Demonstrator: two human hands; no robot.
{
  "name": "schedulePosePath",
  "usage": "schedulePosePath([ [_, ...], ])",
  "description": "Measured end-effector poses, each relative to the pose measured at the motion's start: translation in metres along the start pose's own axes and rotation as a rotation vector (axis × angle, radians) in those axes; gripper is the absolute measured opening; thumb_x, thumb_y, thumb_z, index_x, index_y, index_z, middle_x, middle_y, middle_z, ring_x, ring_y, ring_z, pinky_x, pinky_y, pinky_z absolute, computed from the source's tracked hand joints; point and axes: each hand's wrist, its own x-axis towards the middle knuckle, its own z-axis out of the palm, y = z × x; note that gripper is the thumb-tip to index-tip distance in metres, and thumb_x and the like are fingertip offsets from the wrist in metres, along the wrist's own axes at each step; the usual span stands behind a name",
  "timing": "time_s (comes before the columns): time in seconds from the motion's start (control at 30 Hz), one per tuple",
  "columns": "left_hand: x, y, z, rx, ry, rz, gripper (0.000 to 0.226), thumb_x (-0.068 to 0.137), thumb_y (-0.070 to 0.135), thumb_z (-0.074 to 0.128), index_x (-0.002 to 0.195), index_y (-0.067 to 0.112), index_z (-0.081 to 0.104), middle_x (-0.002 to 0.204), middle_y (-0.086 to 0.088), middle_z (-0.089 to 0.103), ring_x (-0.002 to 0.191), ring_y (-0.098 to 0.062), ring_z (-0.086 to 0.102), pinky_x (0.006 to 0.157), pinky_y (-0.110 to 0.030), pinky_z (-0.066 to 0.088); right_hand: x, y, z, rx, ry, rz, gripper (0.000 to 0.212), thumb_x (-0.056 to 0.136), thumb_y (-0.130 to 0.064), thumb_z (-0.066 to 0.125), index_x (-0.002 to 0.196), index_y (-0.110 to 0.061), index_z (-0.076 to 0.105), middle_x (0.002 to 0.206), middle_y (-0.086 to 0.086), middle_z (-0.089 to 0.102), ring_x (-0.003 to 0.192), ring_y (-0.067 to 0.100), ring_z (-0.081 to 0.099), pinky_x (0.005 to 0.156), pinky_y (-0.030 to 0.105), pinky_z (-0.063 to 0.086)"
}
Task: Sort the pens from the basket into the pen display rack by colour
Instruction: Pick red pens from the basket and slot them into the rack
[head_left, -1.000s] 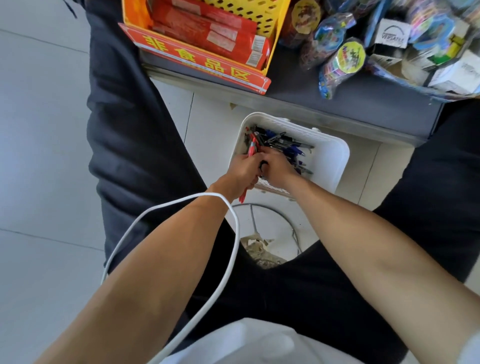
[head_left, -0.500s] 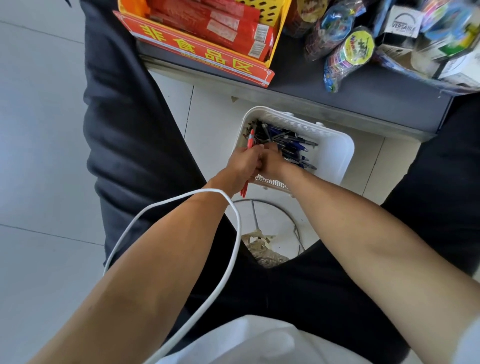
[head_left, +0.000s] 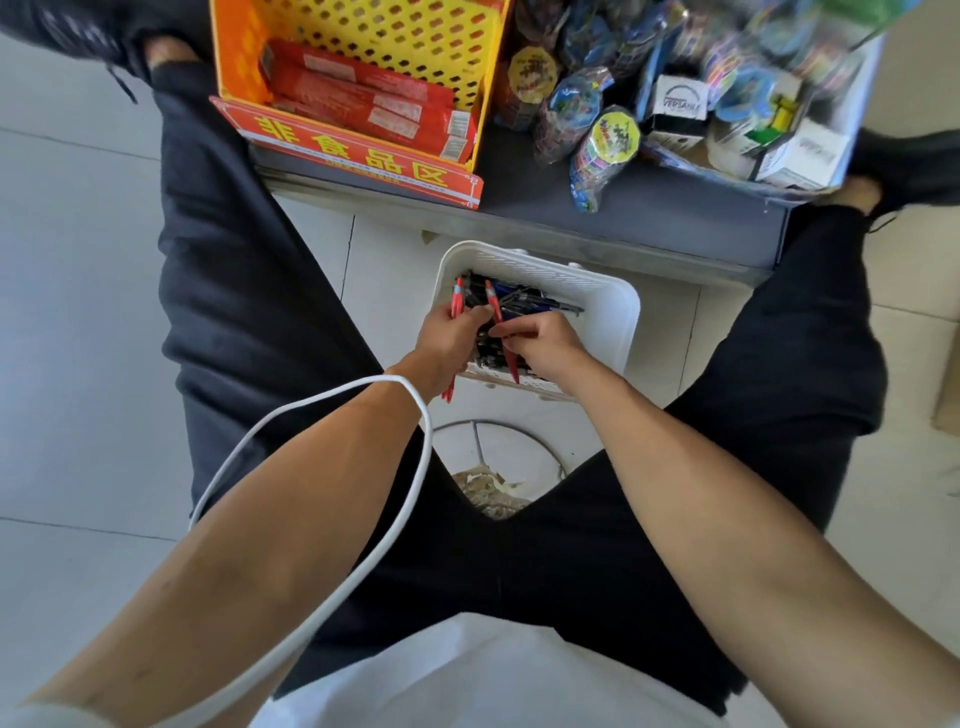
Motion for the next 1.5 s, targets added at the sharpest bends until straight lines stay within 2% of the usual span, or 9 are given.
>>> schedulePosePath([
  [0.27, -0.034, 0.012, 0.008, 0.071, -0.077, 0.220, 0.023, 0.089, 0.023, 0.077, 0.074, 0.011, 0.064, 0.044, 0.010, 0.051, 0.038, -0.004, 0.044, 0.042, -0.018, 0.037, -0.041, -0.012, -0.016, 0.301, 0.058, -0.093, 0.033, 0.077, 0.006, 0.080, 0.090, -0.016, 0.060, 0.091, 0.006, 0.077, 0.096, 0.024, 0.074, 0.091, 0.039, 0.059],
  [0.4, -0.050, 0.018, 0.008, 0.149, -0.043, 0.284, 0.027, 0.094, 0.033, 0.069, 0.083, 0.009, 0.067, 0.073, -0.007, 0.066, 0.070, -0.021, 0.063, 0.062, -0.029, 0.054, -0.062, -0.020, -0.022, 0.339, 0.033, -0.133, 0.036, 0.080, 0.004, 0.080, 0.102, -0.016, 0.061, 0.091, 0.003, 0.078, 0.093, 0.018, 0.075, 0.089, 0.033, 0.059],
  [0.53, -0.068, 0.026, 0.008, 0.208, 0.045, 0.340, 0.037, 0.097, 0.043, 0.061, 0.069, 0.020, 0.055, 0.064, 0.000, 0.053, 0.063, -0.019, 0.052, 0.058, -0.030, 0.042, -0.081, -0.025, -0.029, 0.289, 0.062, -0.184, 0.035, 0.083, -0.005, 0.079, 0.107, -0.025, 0.063, 0.103, 0.003, 0.077, 0.100, 0.016, 0.073, 0.090, 0.030, 0.058],
  [0.67, -0.096, 0.033, 0.006, 0.240, 0.064, 0.410, 0.039, 0.096, 0.042, 0.063, 0.070, 0.016, 0.050, 0.060, 0.000, 0.045, 0.057, -0.016, 0.044, 0.055, -0.030, 0.036, -0.104, -0.031, -0.040, 0.232, 0.197, -0.204, 0.026, 0.086, -0.008, 0.075, 0.109, -0.019, 0.067, 0.093, 0.002, 0.073, 0.079, 0.011, 0.069, 0.076, 0.025, 0.056],
  [0.77, -0.114, 0.040, 0.007, 0.270, 0.113, 0.455, 0.044, 0.092, 0.042, 0.066, 0.062, 0.017, 0.047, 0.058, -0.001, 0.045, 0.060, -0.023, 0.047, 0.062, -0.033, 0.040, -0.118, -0.038, -0.047, 0.201, 0.266, -0.225, 0.021, 0.086, -0.010, 0.075, 0.104, -0.019, 0.070, 0.091, 0.003, 0.073, 0.077, 0.015, 0.069, 0.084, 0.033, 0.060],
  [0.9, -0.142, 0.049, 0.013, 0.282, 0.150, 0.546, 0.042, 0.090, 0.051, 0.066, 0.074, 0.012, 0.061, 0.071, -0.006, 0.058, 0.074, -0.030, 0.059, 0.075, -0.040, 0.051, -0.145, -0.053, -0.059, 0.180, 0.280, -0.323, 0.023, 0.089, -0.007, 0.072, 0.111, -0.012, 0.069, 0.095, 0.007, 0.071, 0.078, 0.015, 0.066, 0.071, 0.021, 0.056],
  [1.2, -0.192, 0.076, 0.020, 0.250, 0.164, 0.740, 0.049, 0.097, 0.048, 0.057, 0.060, 0.021, 0.041, 0.053, 0.002, 0.040, 0.052, -0.018, 0.040, 0.051, -0.032, 0.028, -0.192, -0.102, -0.075, 0.193, 0.323, -0.481, 0.009, 0.095, -0.010, 0.065, 0.101, -0.017, 0.068, 0.098, 0.005, 0.073, 0.081, 0.014, 0.069, 0.073, 0.025, 0.058],
  [1.37, -0.209, 0.107, 0.011, 0.257, 0.161, 0.820, 0.049, 0.092, 0.054, 0.061, 0.064, 0.016, 0.050, 0.054, -0.003, 0.051, 0.051, -0.021, 0.049, 0.054, -0.031, 0.041, -0.214, -0.125, -0.085, 0.154, 0.349, -0.560, 0.016, 0.099, -0.015, 0.060, 0.111, -0.013, 0.069, 0.094, 0.000, 0.072, 0.073, 0.006, 0.065, 0.059, 0.014, 0.050],
  [1.5, -0.212, 0.138, 0.004, 0.233, 0.157, 0.873, 0.044, 0.086, 0.058, 0.065, 0.073, 0.015, 0.063, 0.056, -0.003, 0.059, 0.053, -0.020, 0.056, 0.056, -0.032, 0.047, -0.225, -0.146, -0.098, 0.150, 0.310, -0.665, 0.015, 0.099, -0.017, 0.060, 0.107, -0.022, 0.070, 0.096, -0.009, 0.071, 0.085, 0.001, 0.065, 0.075, 0.017, 0.052],
])
